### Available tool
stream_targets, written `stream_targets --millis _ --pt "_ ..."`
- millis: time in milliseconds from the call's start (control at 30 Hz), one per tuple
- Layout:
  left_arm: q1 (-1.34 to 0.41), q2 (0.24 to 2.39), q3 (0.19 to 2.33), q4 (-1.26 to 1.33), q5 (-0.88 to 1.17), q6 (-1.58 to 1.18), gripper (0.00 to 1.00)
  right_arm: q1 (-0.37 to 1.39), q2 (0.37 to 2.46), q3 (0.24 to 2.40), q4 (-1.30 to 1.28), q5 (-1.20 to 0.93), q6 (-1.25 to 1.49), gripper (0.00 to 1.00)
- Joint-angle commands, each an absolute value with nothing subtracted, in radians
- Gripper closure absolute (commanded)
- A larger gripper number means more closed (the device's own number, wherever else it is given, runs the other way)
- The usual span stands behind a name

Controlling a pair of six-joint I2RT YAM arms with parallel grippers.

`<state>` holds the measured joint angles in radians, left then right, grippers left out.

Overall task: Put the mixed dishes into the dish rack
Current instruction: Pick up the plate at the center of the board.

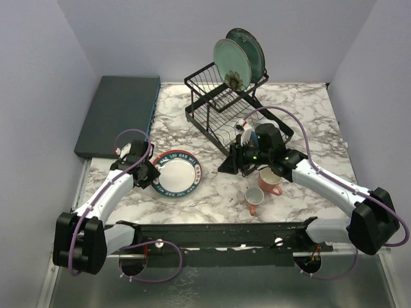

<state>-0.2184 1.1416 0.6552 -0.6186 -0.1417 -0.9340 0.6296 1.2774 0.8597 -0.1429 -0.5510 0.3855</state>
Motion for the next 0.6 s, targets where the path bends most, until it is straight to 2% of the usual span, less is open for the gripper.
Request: stream_targets --millis 0,400,567 --pt "-0.223 1.162 0.637 -0.579 -0.106 -0.924 0.63 0.638 1.261 0.839 -0.109 -0.554 0.39 0.51" --pt "-0.224 1.232 0.627 -0.516 -0.063 -0.899 0.78 0.638 1.333 0.834 -0.058 -0.555 0.441 0.5" --pt "-0.222 1.259 0.624 -0.488 -0.041 -0.883 0.87 0.639 1.385 0.846 -0.026 -0.537 0.466 0.48"
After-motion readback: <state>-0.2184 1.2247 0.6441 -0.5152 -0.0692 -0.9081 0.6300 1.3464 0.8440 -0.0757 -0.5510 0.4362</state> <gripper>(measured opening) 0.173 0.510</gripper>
